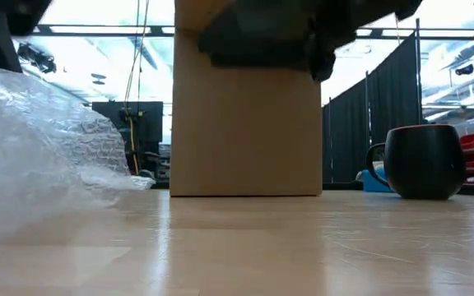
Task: Wrap mug
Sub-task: Wrap the black mug with the bubble wrap
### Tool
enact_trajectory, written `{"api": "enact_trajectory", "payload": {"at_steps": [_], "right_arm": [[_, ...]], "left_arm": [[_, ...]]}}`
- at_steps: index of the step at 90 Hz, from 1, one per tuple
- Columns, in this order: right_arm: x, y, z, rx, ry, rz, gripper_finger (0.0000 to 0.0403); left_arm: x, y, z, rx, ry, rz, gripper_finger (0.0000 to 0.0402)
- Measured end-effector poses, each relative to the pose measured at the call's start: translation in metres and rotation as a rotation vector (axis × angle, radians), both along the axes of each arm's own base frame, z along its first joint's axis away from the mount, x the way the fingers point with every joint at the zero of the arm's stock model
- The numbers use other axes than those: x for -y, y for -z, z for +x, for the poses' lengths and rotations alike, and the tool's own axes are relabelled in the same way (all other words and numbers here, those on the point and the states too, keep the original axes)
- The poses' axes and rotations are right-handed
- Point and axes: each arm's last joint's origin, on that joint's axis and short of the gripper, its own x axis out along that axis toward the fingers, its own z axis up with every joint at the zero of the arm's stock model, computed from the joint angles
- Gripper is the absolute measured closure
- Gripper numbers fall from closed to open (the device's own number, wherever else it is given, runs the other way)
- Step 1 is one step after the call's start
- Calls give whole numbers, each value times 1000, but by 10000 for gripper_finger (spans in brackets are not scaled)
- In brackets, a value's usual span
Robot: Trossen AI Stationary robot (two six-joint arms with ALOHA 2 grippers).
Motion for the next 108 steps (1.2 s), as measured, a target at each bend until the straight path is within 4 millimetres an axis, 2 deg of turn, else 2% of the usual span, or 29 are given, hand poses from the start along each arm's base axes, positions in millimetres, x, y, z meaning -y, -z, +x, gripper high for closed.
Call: {"api": "enact_trajectory", "payload": {"at_steps": [11, 27, 41, 49, 55, 69, 83, 95, 108], "right_arm": [[6, 7, 6, -14, -9, 45, 307], [17, 12, 13, -8, 23, 136, 309], [17, 10, 14, 4, 15, 128, 309], [6, 5, 6, -9, -30, 74, 312], [-6, -10, -5, 19, -33, 13, 316], [-28, -54, -42, 81, 61, -170, 330], [-45, -96, -83, 136, 155, -293, 341], [-57, -108, -107, 136, 204, -359, 348], [-63, -109, -118, 139, 261, -363, 352]], "left_arm": [[-9, 10, 4, -51, -25, -37, 208], [-20, 23, 13, -77, -31, 40, 228], [-26, 22, 24, -62, -25, 115, 301], [-27, 13, 34, -34, -43, 100, 360], [-26, 4, 41, -7, -56, 83, 390], [-22, -23, 58, 110, -45, 175, 397], [-32, -66, 89, 244, -57, 312, 400], [-48, -113, 123, 373, -36, 408, 401], [-61, -171, 148, 647, -22, 464, 401]]}}
